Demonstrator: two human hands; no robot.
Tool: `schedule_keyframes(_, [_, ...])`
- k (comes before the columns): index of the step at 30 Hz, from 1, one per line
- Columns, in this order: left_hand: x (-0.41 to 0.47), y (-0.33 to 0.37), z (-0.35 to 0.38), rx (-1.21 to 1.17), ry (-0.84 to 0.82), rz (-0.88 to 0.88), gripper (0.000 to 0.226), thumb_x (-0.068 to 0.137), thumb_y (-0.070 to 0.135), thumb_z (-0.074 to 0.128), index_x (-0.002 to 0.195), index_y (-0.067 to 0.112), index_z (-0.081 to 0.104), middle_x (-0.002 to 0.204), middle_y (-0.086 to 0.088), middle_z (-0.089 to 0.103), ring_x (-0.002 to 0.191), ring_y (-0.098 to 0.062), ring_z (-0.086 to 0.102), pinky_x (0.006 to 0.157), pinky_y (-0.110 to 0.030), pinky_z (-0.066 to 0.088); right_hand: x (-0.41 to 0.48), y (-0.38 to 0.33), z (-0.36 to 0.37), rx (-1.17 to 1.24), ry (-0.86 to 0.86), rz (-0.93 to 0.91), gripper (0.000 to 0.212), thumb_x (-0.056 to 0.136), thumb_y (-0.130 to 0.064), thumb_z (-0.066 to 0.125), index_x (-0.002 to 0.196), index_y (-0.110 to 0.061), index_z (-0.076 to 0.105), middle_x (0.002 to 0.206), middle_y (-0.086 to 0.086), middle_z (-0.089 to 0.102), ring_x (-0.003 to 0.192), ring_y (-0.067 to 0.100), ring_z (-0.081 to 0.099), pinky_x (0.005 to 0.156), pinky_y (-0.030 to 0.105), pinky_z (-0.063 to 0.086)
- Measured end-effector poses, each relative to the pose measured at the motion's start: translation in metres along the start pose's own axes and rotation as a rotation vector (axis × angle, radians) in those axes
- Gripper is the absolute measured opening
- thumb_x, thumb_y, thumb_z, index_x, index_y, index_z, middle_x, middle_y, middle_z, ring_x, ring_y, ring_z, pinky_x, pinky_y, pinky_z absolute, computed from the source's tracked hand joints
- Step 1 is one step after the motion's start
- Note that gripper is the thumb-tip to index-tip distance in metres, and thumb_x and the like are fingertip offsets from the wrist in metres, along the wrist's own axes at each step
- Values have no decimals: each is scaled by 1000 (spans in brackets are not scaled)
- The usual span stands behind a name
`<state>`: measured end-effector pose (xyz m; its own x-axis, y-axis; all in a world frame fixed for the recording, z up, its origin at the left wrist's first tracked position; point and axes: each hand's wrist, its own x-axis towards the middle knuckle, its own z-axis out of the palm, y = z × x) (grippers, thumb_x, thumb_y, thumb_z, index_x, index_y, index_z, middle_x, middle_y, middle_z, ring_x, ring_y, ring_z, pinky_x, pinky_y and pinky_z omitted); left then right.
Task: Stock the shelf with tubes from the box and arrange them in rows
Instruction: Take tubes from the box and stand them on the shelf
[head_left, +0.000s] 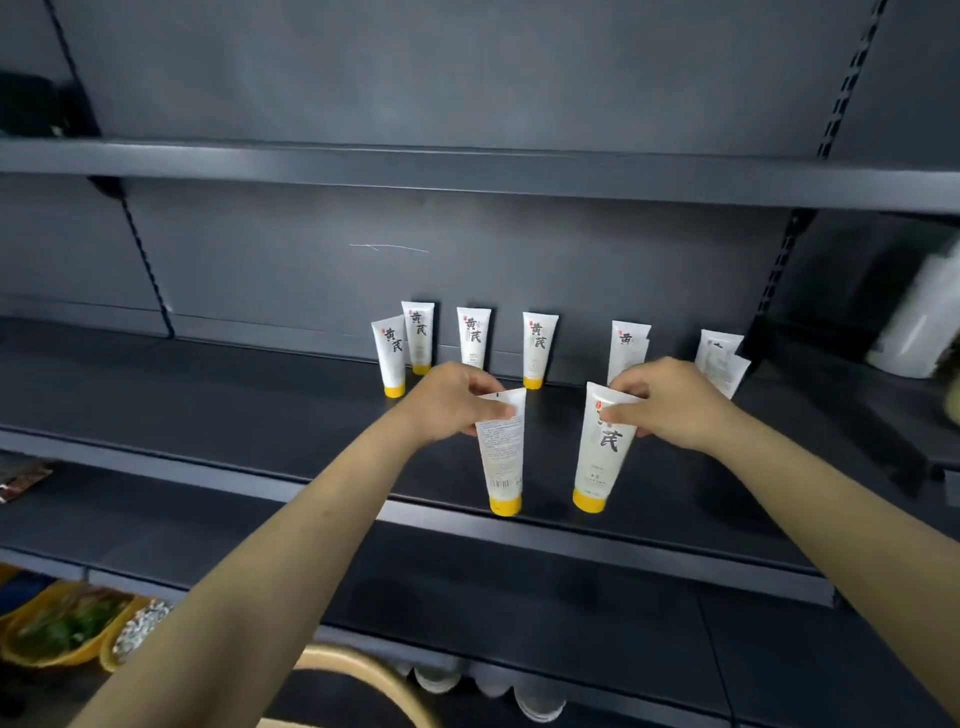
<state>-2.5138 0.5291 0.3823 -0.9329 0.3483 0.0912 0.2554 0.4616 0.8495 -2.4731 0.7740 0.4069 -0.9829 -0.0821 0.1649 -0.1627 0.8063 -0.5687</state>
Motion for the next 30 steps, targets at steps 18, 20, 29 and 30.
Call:
schedule_keyframes(18, [159, -95, -60, 45, 240, -67, 20, 80, 24, 74, 97, 13, 71, 90, 4, 65, 87, -14, 61, 82, -30, 52, 170, 21, 69, -82, 57, 138, 16, 81, -17, 67, 78, -2, 65, 81, 7, 70, 58, 16, 66, 52, 26, 51])
schedule_keyframes(20, [165, -95, -60, 92, 262, -43, 22, 82, 24, 72, 101, 12, 71, 91, 3, 65, 84, -12, 58, 68, -20, 44, 180, 24, 70, -85, 72, 102, 14, 80, -16, 68, 79, -3, 66, 84, 7, 70, 60, 16, 65, 54, 28, 51])
schedule_keyframes(29, [190, -104, -66, 130, 199, -36, 33, 82, 28, 72, 111, 12, 68, 106, 4, 65, 98, -7, 57, 77, -14, 38, 210, 40, 69, -117, -13, 4, 20, 84, -15, 66, 104, -13, 66, 110, 2, 66, 92, 13, 59, 71, 24, 40])
schedule_keyframes(30, [192, -105, -66, 125, 192, -36, 36, 82, 28, 73, 113, 11, 67, 111, 2, 66, 103, -10, 58, 82, -18, 40, 211, 41, 69, -108, -26, 18, 21, 82, -19, 68, 103, -16, 66, 108, 1, 66, 92, 13, 60, 69, 24, 41])
